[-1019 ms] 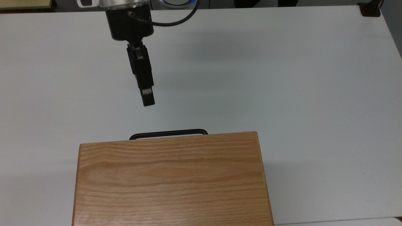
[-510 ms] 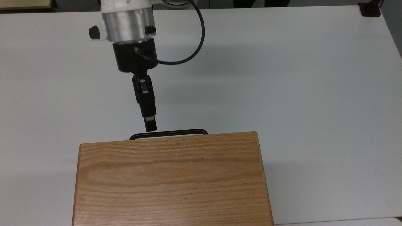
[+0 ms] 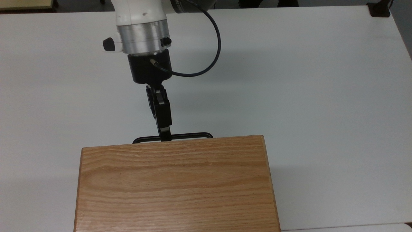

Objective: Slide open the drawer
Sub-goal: 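Pull the gripped handle straight out, sliding the upper drawer open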

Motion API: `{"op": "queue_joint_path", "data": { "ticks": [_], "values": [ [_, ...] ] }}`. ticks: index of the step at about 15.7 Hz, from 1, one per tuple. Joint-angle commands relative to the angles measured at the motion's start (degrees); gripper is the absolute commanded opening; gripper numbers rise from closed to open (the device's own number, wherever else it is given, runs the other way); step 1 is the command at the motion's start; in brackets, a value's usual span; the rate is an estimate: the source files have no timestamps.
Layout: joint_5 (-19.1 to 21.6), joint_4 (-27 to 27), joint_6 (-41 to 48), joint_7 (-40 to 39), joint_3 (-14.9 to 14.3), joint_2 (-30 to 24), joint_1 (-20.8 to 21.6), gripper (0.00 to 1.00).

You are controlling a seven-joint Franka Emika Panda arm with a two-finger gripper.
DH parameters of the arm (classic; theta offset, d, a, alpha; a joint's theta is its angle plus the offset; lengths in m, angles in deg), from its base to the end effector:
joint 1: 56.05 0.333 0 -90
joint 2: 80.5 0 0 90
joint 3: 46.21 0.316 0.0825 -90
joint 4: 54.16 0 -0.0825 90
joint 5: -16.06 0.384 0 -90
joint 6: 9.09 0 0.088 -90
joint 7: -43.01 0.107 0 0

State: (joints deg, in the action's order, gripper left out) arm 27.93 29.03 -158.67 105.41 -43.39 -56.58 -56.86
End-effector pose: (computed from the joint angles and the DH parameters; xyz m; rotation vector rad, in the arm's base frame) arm 0.7317 0.0141 0.5345 -2.0650 1.4191 -0.6930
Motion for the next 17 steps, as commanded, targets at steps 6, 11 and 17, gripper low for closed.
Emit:
{"op": "queue_joint_path", "data": {
  "ticks": [6, 11, 17],
  "values": [
    [-3.8, 0.2, -1.1, 0.3, -0.2, -0.2, 0.5, 0.0],
    [-4.0, 9.3, 4.3, -4.5, 0.8, -10.0, 0.1, 0.0],
    [-3.9, 13.9, 26.2, -12.6, 0.8, -20.0, -1.6, 0.0]
  ]
}}
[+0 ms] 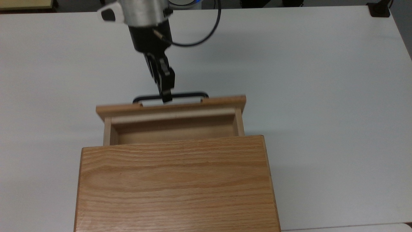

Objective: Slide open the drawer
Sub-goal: 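Pull the gripped handle straight out, sliding the upper drawer open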

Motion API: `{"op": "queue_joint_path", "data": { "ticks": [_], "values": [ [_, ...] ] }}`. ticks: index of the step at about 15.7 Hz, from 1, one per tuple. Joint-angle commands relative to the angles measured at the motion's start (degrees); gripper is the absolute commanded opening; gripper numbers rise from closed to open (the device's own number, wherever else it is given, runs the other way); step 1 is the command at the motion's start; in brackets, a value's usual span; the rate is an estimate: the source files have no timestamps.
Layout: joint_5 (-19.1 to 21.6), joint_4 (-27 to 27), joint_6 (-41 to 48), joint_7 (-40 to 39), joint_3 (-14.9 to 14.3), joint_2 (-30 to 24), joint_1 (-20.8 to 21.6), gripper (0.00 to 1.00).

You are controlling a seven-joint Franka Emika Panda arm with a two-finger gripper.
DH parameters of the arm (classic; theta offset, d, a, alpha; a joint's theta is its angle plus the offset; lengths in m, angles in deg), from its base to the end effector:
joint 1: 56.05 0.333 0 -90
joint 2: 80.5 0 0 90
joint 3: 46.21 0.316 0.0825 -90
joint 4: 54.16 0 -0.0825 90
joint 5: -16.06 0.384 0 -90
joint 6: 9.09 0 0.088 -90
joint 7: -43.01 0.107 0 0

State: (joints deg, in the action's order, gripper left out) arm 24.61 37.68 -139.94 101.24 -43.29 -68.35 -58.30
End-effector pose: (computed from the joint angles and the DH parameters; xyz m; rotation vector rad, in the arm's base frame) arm 0.6665 0.0081 0.5565 -2.3574 1.4116 -0.4719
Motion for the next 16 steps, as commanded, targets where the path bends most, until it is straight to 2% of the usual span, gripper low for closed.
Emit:
{"op": "queue_joint_path", "data": {
  "ticks": [1, 4, 8, 11, 12, 14, 16],
  "values": [
    [-0.6, 5.3, 10.2, -9.5, 0.7, -9.2, -1.1, 0.0],
    [-0.6, 6.2, 16.9, -11.6, 0.7, -12.1, -2.5, 0.0],
    [-1.4, 8.4, 26.1, -18.6, 0.7, -16.2, -3.5, 0.0],
    [-2.5, 8.5, 28.9, -18.9, 0.7, -16.3, -3.5, 0.03],
    [-2.7, 8.5, 29.2, -18.9, 0.7, -16.3, -3.6, 0.11],
    [-2.5, 8.3, 29.3, -18.5, 0.7, -16.3, -4.6, 0.99],
    [-2.5, 7.6, 29.3, -18.7, 0.7, -16.2, -4.8, 1.0]
  ]
}}
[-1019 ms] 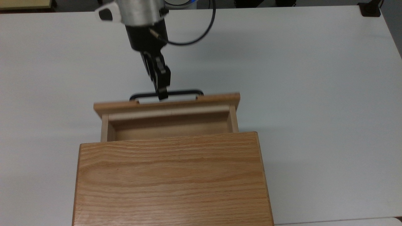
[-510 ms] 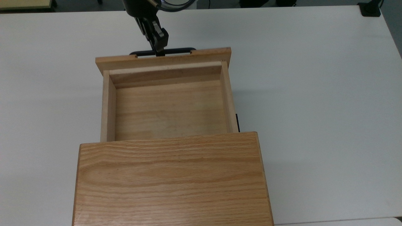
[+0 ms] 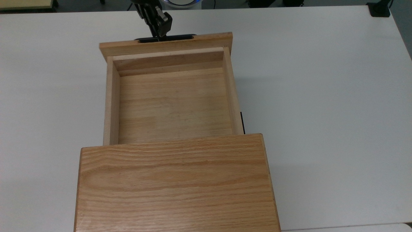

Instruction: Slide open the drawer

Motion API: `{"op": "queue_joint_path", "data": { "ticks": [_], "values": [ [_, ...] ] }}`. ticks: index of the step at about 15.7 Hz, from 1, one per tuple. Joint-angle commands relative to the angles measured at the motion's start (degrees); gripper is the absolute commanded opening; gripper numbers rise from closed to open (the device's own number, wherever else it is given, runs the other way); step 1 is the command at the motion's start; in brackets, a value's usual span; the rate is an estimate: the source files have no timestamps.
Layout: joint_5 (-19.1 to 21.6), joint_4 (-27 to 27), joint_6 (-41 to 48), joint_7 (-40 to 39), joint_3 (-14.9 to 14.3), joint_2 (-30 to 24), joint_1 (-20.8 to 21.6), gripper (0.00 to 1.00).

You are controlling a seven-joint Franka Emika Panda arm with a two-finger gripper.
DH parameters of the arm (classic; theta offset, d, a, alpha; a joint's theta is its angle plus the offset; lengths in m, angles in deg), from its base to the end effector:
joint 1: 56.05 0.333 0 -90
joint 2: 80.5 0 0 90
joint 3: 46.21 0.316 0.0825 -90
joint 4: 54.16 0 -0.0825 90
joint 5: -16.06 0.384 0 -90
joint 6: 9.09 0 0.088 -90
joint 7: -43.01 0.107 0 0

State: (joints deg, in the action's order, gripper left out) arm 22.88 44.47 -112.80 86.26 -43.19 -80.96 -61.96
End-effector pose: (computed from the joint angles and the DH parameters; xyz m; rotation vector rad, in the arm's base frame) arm 0.5696 -0.0188 0.5793 -2.7448 1.2059 -0.0758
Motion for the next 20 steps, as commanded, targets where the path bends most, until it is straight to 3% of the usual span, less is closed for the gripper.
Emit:
{"op": "queue_joint_path", "data": {
  "ticks": [1, 5, 8, 12, 15, 20],
  "values": [
    [-0.8, -0.4, 2.3, -4.0, 0.3, -3.7, -1.2, 1.0],
    [-0.8, -5.7, 8.7, -5.6, -0.6, -4.1, -1.4, 1.0],
    [-1.7, -5.5, 9.7, -10.2, -1.2, -6.4, 0.3, 1.0],
    [-3.3, -5.7, 11.2, -23.2, -8.3, -6.5, 8.7, 1.0],
    [-9.8, -5.8, 10.6, -35.7, -8.2, -5.2, 9.4, 1.0],
    [-10.0, -6.2, 10.2, -39.3, -8.2, -4.4, 9.4, 1.0]
  ]
}}
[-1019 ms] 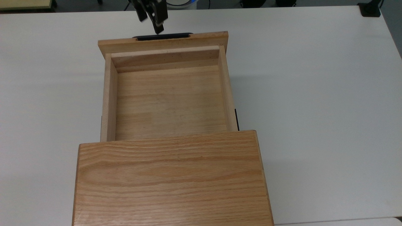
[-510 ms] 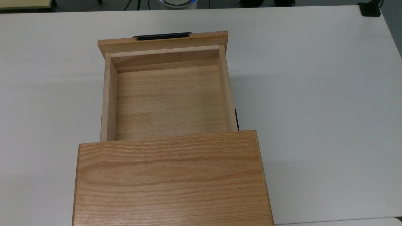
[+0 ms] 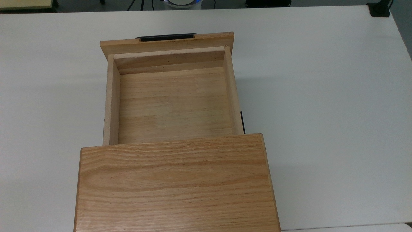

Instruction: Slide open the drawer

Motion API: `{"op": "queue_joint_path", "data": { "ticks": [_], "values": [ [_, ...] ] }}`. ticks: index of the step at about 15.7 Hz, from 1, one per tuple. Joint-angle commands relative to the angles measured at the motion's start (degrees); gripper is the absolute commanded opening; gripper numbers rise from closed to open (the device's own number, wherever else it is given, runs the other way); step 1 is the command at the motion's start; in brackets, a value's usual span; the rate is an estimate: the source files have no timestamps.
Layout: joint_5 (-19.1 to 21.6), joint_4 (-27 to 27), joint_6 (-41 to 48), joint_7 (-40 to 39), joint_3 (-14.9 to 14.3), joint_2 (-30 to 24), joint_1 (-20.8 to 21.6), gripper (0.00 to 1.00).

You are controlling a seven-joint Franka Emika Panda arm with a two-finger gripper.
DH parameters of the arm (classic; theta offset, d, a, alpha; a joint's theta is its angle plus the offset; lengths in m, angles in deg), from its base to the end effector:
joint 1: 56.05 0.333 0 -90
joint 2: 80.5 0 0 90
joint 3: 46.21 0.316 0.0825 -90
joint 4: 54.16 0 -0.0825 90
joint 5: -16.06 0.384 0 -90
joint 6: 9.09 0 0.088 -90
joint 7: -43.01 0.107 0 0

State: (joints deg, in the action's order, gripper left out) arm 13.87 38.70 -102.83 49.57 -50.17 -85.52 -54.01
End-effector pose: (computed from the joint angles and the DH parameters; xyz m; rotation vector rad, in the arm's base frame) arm 0.5333 -0.0235 0.6545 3.1009 -0.2291 0.1618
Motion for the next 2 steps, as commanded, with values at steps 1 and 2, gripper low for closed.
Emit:
{"op": "queue_joint_path", "data": {
  "ticks": [1, 2],
  "values": [
    [-0.6, -0.4, 0.2, -2.7, -1.2, 0.3, 1.5, 1.0],
    [-0.5, -0.4, 0.2, -2.8, -1.2, 0.4, 1.5, 1.0]
  ]
}}
